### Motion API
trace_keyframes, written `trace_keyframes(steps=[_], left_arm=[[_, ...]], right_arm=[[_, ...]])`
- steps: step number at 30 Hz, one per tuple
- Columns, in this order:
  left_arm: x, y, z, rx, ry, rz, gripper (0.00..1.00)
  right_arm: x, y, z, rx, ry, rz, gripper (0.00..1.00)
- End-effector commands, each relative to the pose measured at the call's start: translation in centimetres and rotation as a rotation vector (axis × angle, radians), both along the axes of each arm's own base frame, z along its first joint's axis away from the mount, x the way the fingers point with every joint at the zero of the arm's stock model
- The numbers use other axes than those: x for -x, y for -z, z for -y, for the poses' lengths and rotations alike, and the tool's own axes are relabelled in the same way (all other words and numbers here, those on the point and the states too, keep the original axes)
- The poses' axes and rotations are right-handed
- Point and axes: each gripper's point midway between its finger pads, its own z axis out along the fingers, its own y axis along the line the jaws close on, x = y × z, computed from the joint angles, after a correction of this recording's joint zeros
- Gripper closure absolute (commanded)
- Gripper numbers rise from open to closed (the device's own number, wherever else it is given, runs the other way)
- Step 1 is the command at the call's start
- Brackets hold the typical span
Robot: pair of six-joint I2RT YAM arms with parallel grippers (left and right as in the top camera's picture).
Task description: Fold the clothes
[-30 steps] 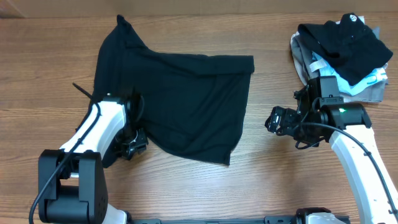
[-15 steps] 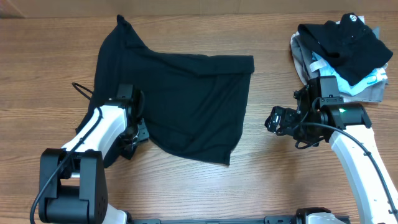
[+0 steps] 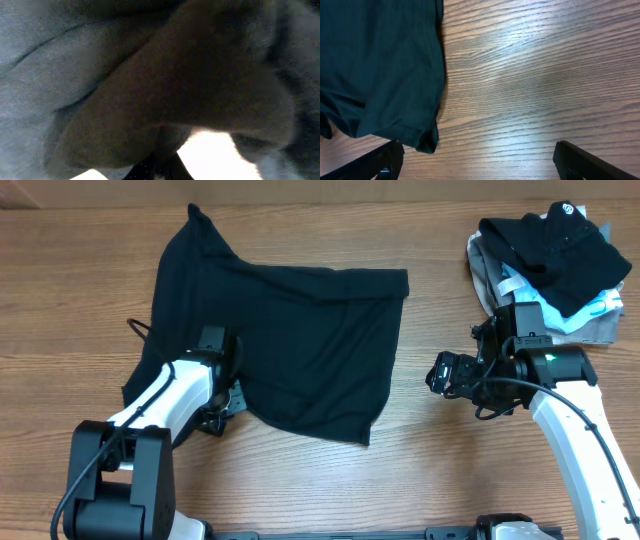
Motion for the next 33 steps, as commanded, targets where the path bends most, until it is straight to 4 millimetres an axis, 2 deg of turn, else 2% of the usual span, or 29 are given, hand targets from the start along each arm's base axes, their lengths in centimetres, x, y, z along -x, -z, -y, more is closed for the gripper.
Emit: trace_keyframes(steps=[1,4,7,11,15,19,22,26,28,33], left_arm=[[1.3,-0.4,-1.0,-0.059,-0.002,-0.071,0.96],[0.2,-3.1,-0.9,-0.061,-0.005,-0.083,0.96],[-1.3,-7.8,-0.6,-0.056,-0.006,-0.054,0.96],[-3.0,-13.8,-0.4,-0.039,0.0,0.079,0.96],[-3.9,-17.6,-0.3,-0.023,0.019,0.214,0.96],[-4.2,-18.6,-0.3,-0.016,0.018,0.265,0.96],[-4.5,-18.7,-0.2,-0.012,0.018,0.276,0.96],[-5.2,-18.9,-0.1,-0.01,0.039,0.307,0.96],[-5.3,-18.9,-0.1,-0.011,0.039,0.311,0.96],[-5.6,-19.0,0.0,-0.013,0.061,0.321,0.96]], right_arm=[[0.1,0.2,-0.2,-0.011,-0.009,-0.002,0.0],[0.3,0.1,-1.3,-0.062,-0.097,0.013,0.0],[1.4,0.1,-3.3,-0.167,-0.205,0.008,0.0],[3.6,1.2,-4.6,-0.18,-0.242,-0.071,0.0],[5.2,1.7,-6.7,-0.186,-0.276,-0.127,0.03],[5.8,1.7,-10.0,-0.191,-0.302,-0.13,0.07],[5.7,2.9,-12.0,-0.116,-0.244,-0.139,0.12],[6.6,6.2,-12.3,0.055,-0.108,-0.224,0.2],[6.8,7.9,-13.1,0.093,-0.098,-0.249,0.23],[6.6,9.6,-14.4,0.101,-0.097,-0.259,0.28]])
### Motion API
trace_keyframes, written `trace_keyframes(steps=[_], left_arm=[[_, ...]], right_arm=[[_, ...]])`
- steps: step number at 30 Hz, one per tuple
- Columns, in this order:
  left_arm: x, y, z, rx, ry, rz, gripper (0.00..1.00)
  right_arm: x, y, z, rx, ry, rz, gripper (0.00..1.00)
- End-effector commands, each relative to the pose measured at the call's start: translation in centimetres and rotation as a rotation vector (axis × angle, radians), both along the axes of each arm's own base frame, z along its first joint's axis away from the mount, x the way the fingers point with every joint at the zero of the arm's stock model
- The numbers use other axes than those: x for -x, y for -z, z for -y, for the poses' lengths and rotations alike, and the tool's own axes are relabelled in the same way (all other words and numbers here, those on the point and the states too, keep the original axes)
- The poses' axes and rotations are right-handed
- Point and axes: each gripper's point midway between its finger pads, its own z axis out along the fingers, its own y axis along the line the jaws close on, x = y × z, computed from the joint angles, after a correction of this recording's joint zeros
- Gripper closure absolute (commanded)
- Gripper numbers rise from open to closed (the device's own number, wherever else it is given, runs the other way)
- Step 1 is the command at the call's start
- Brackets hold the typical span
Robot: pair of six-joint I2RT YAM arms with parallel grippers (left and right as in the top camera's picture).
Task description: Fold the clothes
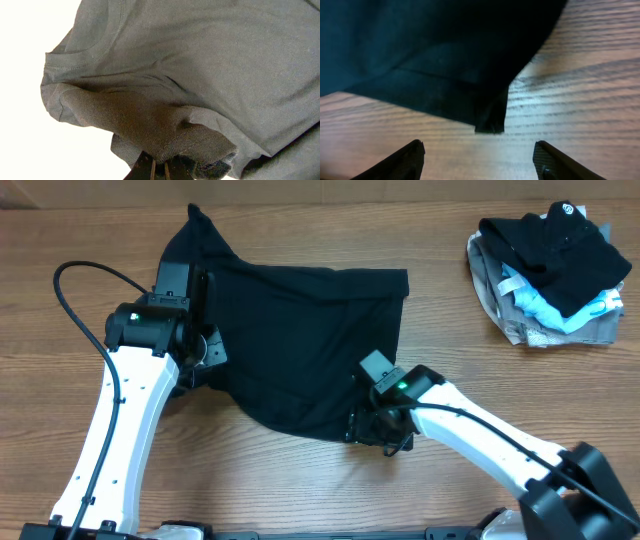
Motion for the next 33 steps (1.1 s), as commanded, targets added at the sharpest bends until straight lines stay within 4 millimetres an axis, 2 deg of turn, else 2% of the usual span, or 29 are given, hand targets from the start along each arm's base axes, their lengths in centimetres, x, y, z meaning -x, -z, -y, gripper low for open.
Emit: trace_keyframes(steps=[1,8,12,14,16,18,22,24,27,31,33], left_arm=[[-0.5,-0.8,-0.1,-0.017,0.034,0.026,0.96],[-0.5,-0.8,-0.1,-0.024,0.047,0.026,0.96],[-0.5,-0.8,-0.1,-0.024,0.047,0.026,0.96],[-0.5,-0.8,-0.1,-0.023,0.047,0.026,0.96],[-0.5,-0.8,-0.1,-0.023,0.047,0.026,0.96],[-0.5,-0.8,-0.1,-0.022,0.047,0.026,0.96],[-0.7,-1.7,-0.8,-0.033,0.033,0.044,0.96],[-0.8,-3.0,-1.3,-0.043,0.038,0.059,0.96],[-1.3,-6.6,-2.0,-0.083,0.076,0.114,0.96],[-1.4,-8.9,-2.7,-0.121,0.06,0.156,0.96],[-1.5,-10.4,-3.1,-0.134,0.049,0.187,0.96]], right_arm=[[-0.6,0.7,-0.1,0.025,0.049,0.015,0.29],[-0.5,1.3,-0.1,0.037,0.07,-0.004,0.47],[-0.5,1.4,-0.1,0.038,0.077,-0.008,0.64],[-0.5,1.4,0.0,0.042,0.077,-0.004,0.79],[-0.5,1.4,0.1,0.049,0.077,-0.004,0.83],[-0.5,1.4,0.1,0.049,0.077,-0.004,0.96],[-1.0,0.7,1.1,0.067,0.105,0.002,0.96],[-2.4,-1.3,3.6,0.111,0.161,0.036,0.96],[-5.9,-8.2,8.9,0.075,0.23,0.181,0.96],[-7.4,-13.7,13.6,0.034,0.281,0.31,0.96],[-7.8,-15.9,15.3,0.027,0.298,0.365,0.96]])
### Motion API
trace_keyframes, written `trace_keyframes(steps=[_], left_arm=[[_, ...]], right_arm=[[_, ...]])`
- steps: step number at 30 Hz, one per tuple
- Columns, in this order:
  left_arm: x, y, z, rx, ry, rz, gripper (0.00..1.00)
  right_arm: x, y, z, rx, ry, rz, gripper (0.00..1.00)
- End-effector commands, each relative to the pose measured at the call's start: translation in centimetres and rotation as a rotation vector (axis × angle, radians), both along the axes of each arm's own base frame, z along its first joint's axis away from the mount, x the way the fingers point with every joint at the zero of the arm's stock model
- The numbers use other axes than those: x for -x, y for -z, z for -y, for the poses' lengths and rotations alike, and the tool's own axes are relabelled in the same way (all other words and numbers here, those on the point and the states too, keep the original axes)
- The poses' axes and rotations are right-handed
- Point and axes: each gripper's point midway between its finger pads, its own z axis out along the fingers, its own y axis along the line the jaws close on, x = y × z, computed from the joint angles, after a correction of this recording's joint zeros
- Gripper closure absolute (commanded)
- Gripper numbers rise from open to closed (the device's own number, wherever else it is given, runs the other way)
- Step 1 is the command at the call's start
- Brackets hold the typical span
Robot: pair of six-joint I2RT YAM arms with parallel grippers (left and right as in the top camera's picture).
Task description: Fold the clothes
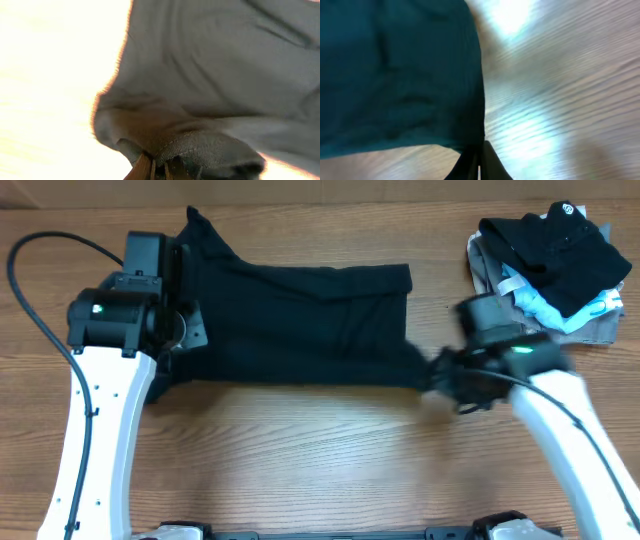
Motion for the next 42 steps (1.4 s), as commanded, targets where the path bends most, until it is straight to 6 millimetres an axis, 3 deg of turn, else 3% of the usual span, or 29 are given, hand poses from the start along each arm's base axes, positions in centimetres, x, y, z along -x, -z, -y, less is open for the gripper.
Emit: trace_keyframes(steps=[1,3,7,11,13,15,17,21,24,27,30,37,42], left_arm=[[-0.3,-3.8,-1.5,-0.065,-0.016,0.089,0.96],[-0.4,-5.2,-2.0,-0.078,-0.031,0.123,0.96],[-0.5,-9.5,-3.2,-0.101,-0.073,0.24,0.96],[0.1,-14.3,-4.3,-0.097,-0.118,0.378,0.96],[1.7,-18.2,-5.1,-0.107,-0.131,0.476,0.96],[3.0,-20.6,-5.5,-0.12,-0.144,0.537,0.96],[4.7,-22.6,-5.8,-0.138,-0.154,0.591,0.96],[10.0,-27.2,-6.3,-0.161,-0.179,0.739,0.96],[14.8,-30.0,-6.8,-0.17,-0.211,0.864,0.96],[18.6,-31.4,-6.9,-0.172,-0.223,0.951,0.96],[20.3,-31.2,-7.3,-0.189,-0.245,0.954,0.96],[17.8,-27.4,-7.5,-0.2,-0.252,0.767,0.96],[13.0,-23.7,-7.9,-0.211,-0.276,0.586,0.96]], right_arm=[[-1.1,-4.5,2.9,0.03,-0.044,0.137,0.96],[-1.6,-6.6,3.7,0.026,-0.039,0.191,0.96],[-2.8,-13.3,4.6,0.029,-0.054,0.358,0.96],[-2.6,-19.2,4.6,0.047,-0.07,0.5,0.96],[-1.5,-22.8,4.6,0.059,-0.084,0.58,0.96],[-0.7,-24.7,4.7,0.066,-0.085,0.622,0.96],[0.4,-26.2,4.9,0.082,-0.085,0.649,0.96],[2.8,-28.6,4.9,0.099,-0.098,0.697,0.96],[4.6,-29.9,4.7,0.103,-0.121,0.728,0.96],[5.8,-30.8,4.4,0.093,-0.133,0.77,0.96],[6.4,-31.1,4.2,0.083,-0.14,0.788,0.96],[4.4,-28.6,3.8,0.053,-0.157,0.685,0.96],[-0.2,-22.6,3.8,0.036,-0.163,0.455,0.96]])
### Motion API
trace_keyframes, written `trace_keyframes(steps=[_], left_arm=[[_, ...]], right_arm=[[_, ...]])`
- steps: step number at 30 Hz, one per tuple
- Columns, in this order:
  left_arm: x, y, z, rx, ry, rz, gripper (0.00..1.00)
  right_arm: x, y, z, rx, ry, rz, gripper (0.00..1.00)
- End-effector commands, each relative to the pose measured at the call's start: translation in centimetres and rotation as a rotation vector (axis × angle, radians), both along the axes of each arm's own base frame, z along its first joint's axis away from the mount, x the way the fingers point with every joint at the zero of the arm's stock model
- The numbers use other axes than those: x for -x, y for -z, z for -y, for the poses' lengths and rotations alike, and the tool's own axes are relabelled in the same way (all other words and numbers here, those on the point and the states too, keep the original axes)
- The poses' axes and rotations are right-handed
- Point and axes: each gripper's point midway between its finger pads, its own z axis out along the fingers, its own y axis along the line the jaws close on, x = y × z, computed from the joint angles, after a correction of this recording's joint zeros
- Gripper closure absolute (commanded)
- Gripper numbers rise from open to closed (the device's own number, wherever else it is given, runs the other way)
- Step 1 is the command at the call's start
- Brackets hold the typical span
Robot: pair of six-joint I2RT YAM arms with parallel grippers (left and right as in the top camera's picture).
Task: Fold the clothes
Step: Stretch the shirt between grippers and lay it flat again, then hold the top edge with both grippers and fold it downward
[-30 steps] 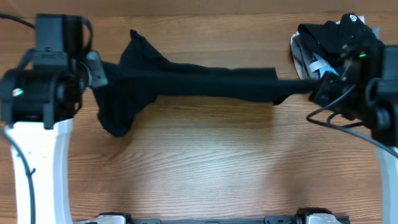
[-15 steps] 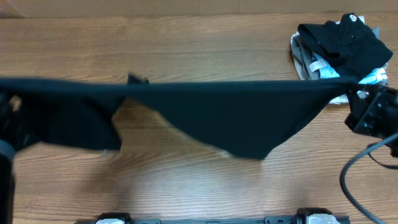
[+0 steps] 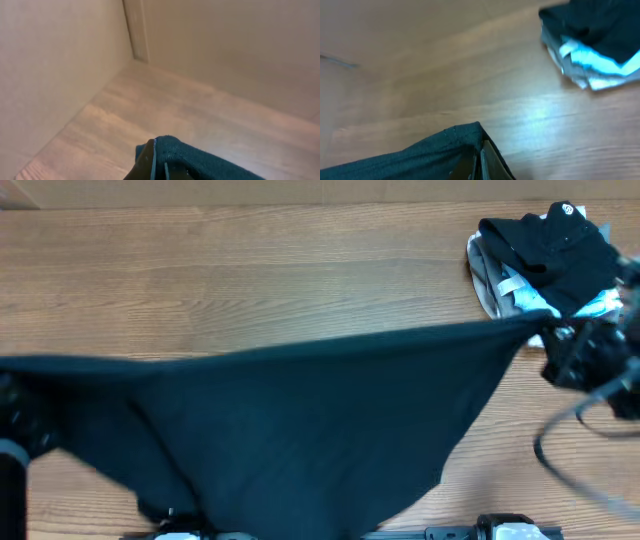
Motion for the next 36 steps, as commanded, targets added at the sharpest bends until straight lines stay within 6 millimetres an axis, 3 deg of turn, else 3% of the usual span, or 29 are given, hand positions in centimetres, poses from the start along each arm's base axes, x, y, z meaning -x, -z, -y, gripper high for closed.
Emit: trace_keyframes(steps=[1,3,4,10,12,16,21,23,31,36], left_arm=[[-3.5,2.6,-1.4,-0.01,-0.098,-0.128,0.96],[-5.9,4.4,-1.4,-0.008,-0.104,-0.204,0.96],[-8.3,6.0,-1.4,-0.01,-0.104,-0.27,0.96],[-18.0,11.7,-1.4,-0.016,-0.104,-0.414,0.96],[-22.3,14.6,-1.5,-0.027,-0.096,-0.455,0.96],[-28.4,19.2,-1.3,-0.036,-0.078,-0.482,0.96],[-35.8,24.6,-1.0,-0.044,-0.038,-0.446,0.96],[-39.9,27.0,-0.8,-0.038,-0.032,-0.374,0.96],[-45.2,31.3,0.8,-0.007,0.078,-0.302,0.96],[-46.3,31.5,1.1,-0.008,0.101,-0.271,0.96]], right_arm=[[-3.8,4.5,0.7,0.043,0.011,-0.156,0.96],[-6.2,6.9,0.4,0.047,-0.003,-0.219,0.96],[-8.0,8.5,0.0,0.051,-0.018,-0.251,0.96],[-15.6,14.4,-1.2,0.058,-0.05,-0.322,0.96],[-18.8,17.4,-1.4,0.058,-0.051,-0.341,0.96],[-23.4,21.2,-1.7,0.058,-0.05,-0.32,0.96],[-28.3,24.2,-2.0,0.054,-0.046,-0.241,0.96],[-30.9,25.8,-2.1,0.05,-0.042,-0.191,0.96],[-33.2,27.3,-1.3,0.089,-0.008,-0.14,0.96],[-33.8,27.2,-1.0,0.104,0.003,-0.117,0.96]])
